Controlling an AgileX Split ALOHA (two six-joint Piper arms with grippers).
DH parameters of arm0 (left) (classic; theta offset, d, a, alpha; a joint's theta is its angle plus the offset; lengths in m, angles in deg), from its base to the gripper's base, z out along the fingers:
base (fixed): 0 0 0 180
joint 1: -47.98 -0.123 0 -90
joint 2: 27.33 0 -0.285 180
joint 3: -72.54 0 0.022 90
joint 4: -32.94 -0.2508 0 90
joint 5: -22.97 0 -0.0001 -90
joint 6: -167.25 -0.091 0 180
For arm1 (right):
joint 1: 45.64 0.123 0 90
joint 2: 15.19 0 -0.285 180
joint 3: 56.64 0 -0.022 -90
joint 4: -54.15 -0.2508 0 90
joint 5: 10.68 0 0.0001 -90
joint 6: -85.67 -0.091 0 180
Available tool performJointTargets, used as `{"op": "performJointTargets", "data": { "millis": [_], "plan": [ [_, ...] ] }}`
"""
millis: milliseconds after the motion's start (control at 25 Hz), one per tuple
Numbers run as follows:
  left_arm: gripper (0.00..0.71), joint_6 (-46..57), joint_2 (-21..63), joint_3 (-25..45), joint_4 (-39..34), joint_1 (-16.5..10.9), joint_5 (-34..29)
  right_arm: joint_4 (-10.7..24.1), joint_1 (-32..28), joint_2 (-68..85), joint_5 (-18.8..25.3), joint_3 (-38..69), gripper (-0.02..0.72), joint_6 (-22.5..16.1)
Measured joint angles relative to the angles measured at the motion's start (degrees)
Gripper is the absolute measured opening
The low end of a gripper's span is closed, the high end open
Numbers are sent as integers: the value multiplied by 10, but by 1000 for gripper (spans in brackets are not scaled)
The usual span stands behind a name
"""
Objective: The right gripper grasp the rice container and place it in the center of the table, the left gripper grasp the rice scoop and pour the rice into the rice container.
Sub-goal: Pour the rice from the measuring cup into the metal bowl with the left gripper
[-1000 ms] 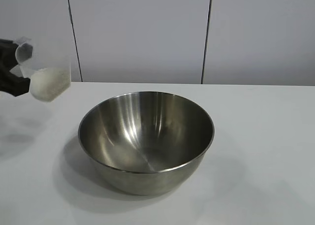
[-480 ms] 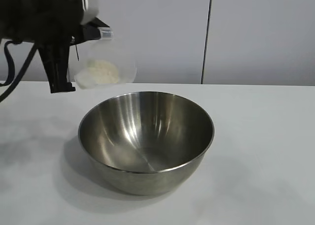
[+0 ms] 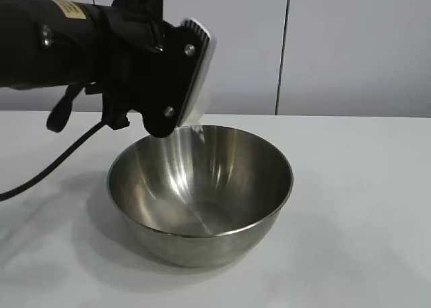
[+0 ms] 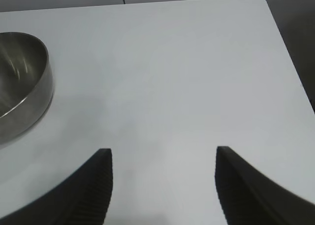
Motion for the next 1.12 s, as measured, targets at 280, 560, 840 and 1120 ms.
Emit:
{"op": "performJointTargets", "data": {
  "millis": [280, 560, 840, 1120],
  "plan": [
    [8, -103, 0, 0, 4, 1, 23, 0, 0, 0, 0, 0, 419, 0],
    [8, -109, 0, 0, 4, 1, 29, 0, 0, 0, 0, 0, 419, 0],
    [8, -113, 0, 0, 4, 1, 29, 0, 0, 0, 0, 0, 419, 0],
    [8, -109, 0, 0, 6, 1, 2, 0, 0, 0, 0, 0, 419, 0]
  ]
}}
